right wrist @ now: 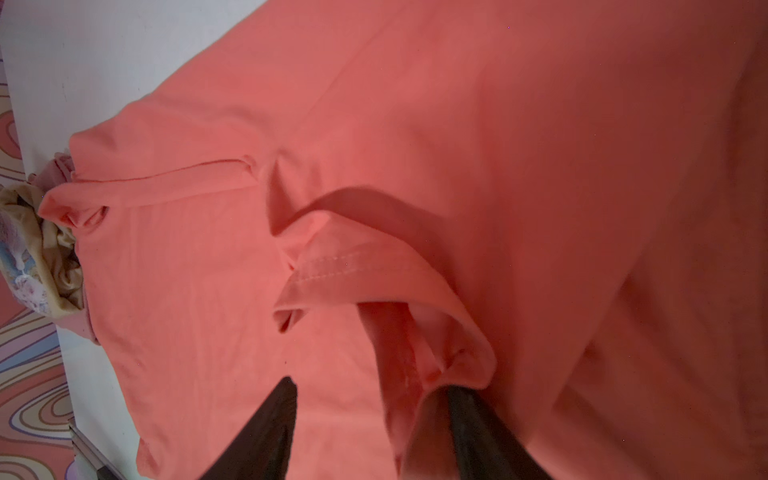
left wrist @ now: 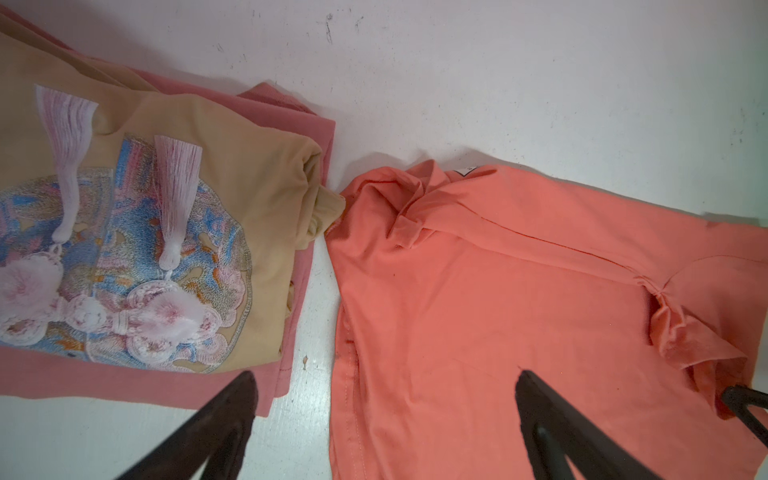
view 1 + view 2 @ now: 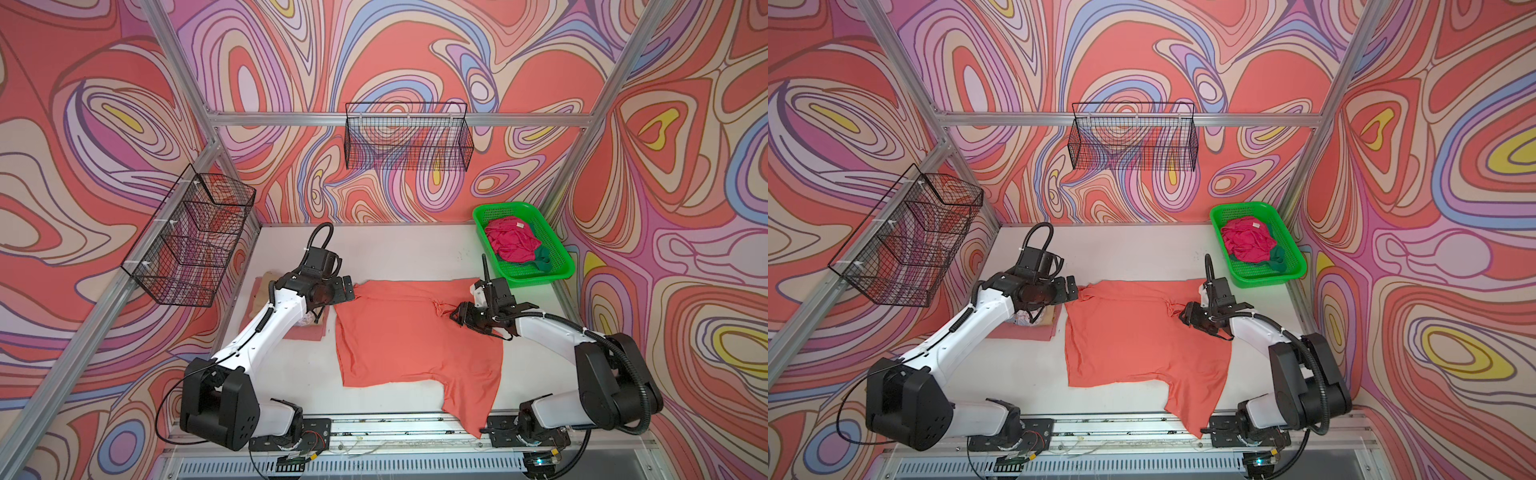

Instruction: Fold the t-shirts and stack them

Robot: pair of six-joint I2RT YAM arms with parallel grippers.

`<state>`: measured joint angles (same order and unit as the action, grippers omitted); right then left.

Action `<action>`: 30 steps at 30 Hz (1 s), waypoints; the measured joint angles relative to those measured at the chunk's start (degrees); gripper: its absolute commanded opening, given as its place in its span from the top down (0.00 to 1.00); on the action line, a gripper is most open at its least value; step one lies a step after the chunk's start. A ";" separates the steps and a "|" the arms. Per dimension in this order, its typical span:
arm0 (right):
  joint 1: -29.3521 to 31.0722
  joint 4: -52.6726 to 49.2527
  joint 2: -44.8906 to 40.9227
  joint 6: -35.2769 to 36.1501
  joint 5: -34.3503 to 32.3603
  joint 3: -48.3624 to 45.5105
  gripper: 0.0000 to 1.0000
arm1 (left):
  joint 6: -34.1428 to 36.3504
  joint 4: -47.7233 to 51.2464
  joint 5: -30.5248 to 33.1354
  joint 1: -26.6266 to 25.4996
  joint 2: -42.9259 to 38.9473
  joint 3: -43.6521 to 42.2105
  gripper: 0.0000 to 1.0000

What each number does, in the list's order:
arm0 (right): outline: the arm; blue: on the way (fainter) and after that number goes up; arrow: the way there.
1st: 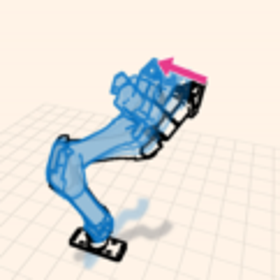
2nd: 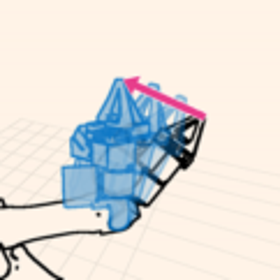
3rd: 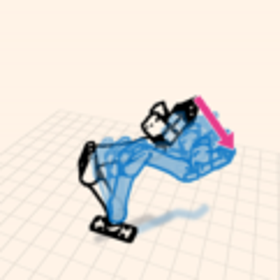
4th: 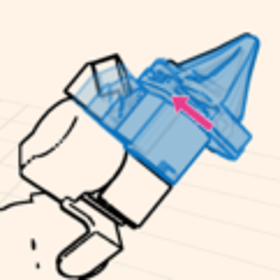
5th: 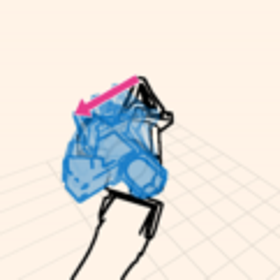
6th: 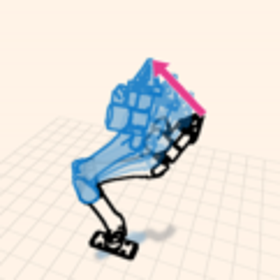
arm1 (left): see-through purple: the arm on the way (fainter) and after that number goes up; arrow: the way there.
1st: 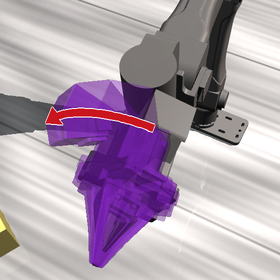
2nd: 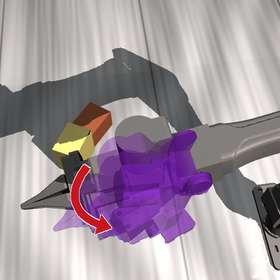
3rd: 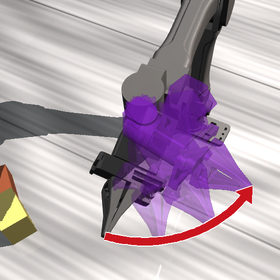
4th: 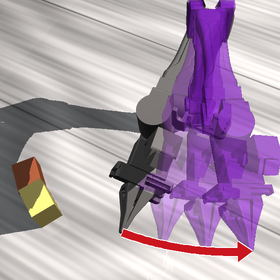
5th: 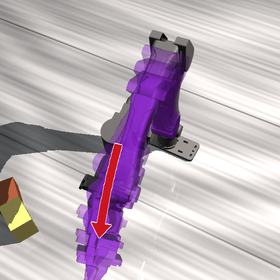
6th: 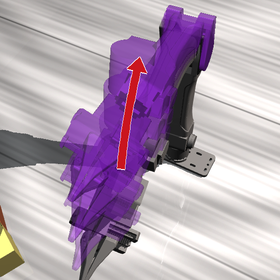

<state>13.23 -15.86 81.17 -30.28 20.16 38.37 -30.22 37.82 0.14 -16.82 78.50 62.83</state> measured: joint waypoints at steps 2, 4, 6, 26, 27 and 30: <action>0.09 -0.44 -1.44 0.22 0.52 -0.74 0.39 | 0.02 -0.11 -0.11 0.00 -0.02 -0.15 0.01; 0.09 -0.44 -2.78 0.44 0.63 -0.83 0.39 | 0.02 -0.17 -0.15 0.00 0.00 -0.28 0.02; 0.20 -0.74 -4.00 0.68 0.13 -0.68 0.38 | 0.00 -0.26 -0.17 0.00 -0.02 -0.31 0.02; 1.64 -3.63 11.98 4.15 -8.13 15.78 0.39 | 0.24 -0.37 0.83 -0.07 -1.62 -0.52 0.02; 2.51 -3.67 11.87 4.13 -7.78 15.45 0.39 | 0.24 -0.35 0.94 -0.07 -1.62 -0.52 0.02; 4.46 -2.80 11.23 3.56 -6.27 13.79 0.39 | 0.24 -0.37 0.92 -0.07 -1.62 -0.59 0.02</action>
<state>17.69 -18.65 92.40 -26.72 13.89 52.16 -29.98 37.45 1.06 -16.88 76.88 62.24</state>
